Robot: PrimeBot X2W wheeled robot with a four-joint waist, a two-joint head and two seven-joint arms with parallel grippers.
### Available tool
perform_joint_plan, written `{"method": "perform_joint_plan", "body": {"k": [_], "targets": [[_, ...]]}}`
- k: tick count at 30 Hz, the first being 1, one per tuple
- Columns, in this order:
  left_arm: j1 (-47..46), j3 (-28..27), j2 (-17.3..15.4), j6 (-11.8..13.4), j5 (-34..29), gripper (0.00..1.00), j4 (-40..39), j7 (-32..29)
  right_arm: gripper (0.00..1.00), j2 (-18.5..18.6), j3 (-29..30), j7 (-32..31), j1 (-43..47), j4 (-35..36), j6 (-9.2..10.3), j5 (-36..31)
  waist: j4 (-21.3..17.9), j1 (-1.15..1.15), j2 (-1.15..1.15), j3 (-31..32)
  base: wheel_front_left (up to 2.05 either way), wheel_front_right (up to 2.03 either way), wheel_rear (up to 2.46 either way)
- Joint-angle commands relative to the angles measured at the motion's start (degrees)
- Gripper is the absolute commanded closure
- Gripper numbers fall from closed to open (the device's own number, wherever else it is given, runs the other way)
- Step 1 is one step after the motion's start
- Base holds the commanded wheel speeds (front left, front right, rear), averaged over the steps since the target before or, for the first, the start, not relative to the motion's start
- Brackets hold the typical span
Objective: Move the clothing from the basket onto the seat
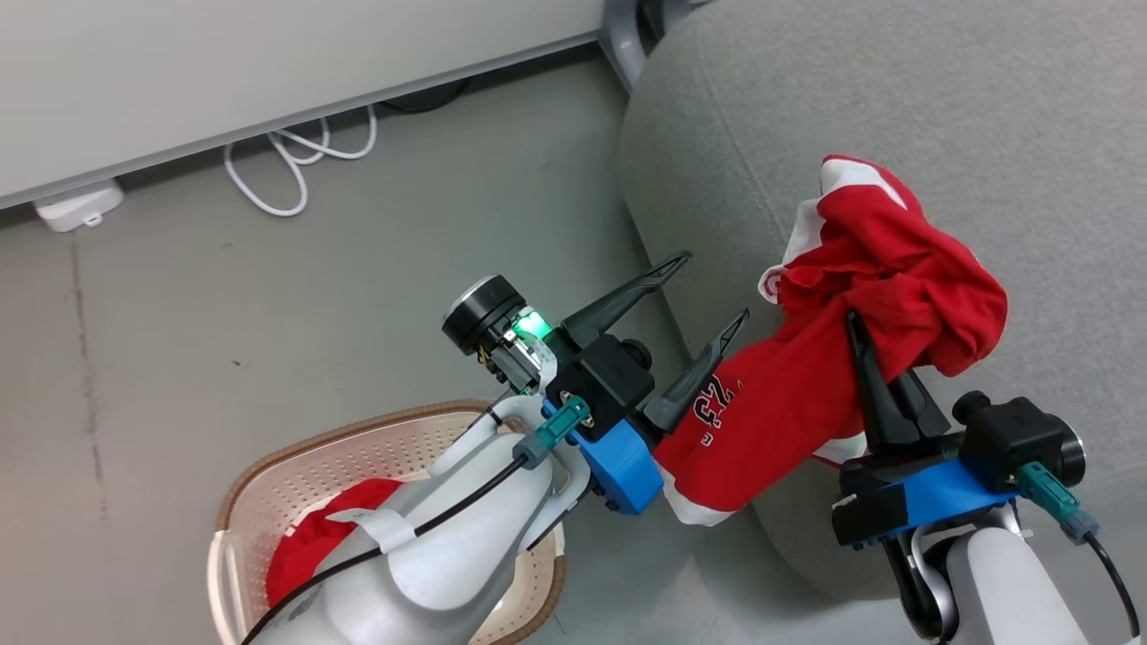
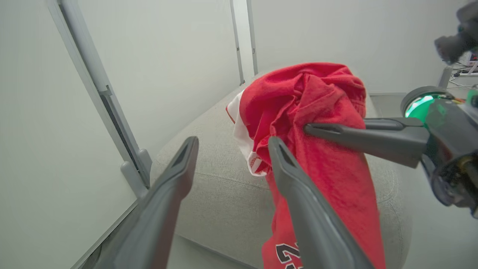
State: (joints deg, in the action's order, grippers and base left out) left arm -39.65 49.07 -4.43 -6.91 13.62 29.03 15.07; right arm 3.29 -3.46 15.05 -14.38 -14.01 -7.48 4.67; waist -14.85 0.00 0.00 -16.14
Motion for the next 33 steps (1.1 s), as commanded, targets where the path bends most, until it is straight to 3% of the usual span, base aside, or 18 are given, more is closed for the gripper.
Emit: {"method": "perform_joint_plan", "body": {"k": [1, 9, 22, 28, 33], "targets": [[-0.97, 0.08, -0.33, -0.16, 0.21, 0.00, 0.07, 0.16, 1.00, -0.25, 0.08, 0.20, 0.83, 0.36, -0.03, 0.32, -1.39, 0.00, 0.00, -0.91, 0.00, 0.00, 0.00], [-1.67, 0.51, -0.57, -0.33, 0.51, 0.00, 0.24, 0.16, 1.00, -0.48, -0.02, 0.20, 1.09, 0.67, -0.03, 0.89, -2.88, 0.00, 0.00, -1.16, 0.00, 0.00, 0.00], [-2.38, -1.28, -1.07, 0.29, 0.07, 0.00, -1.64, 0.16, 1.00, -0.16, 2.13, 0.20, -5.27, 2.79, -0.03, -0.28, -1.71, 0.00, 0.00, -3.29, 0.00, 0.00, 0.00], [-4.25, -2.90, -2.06, 0.94, -0.74, 0.00, -3.46, 0.16, 1.00, 2.53, 6.53, 0.20, -14.33, 5.09, -0.03, -0.38, -0.78, 0.00, 0.00, -7.46, 0.00, 0.00, 0.00], [-6.91, -3.77, -2.74, 1.18, -1.91, 0.00, -4.89, 0.16, 1.00, 7.00, 10.83, 0.19, -23.30, 6.88, -0.03, 0.24, 0.88, 0.00, 0.00, -12.57, 0.00, 0.00, 0.00]]}}
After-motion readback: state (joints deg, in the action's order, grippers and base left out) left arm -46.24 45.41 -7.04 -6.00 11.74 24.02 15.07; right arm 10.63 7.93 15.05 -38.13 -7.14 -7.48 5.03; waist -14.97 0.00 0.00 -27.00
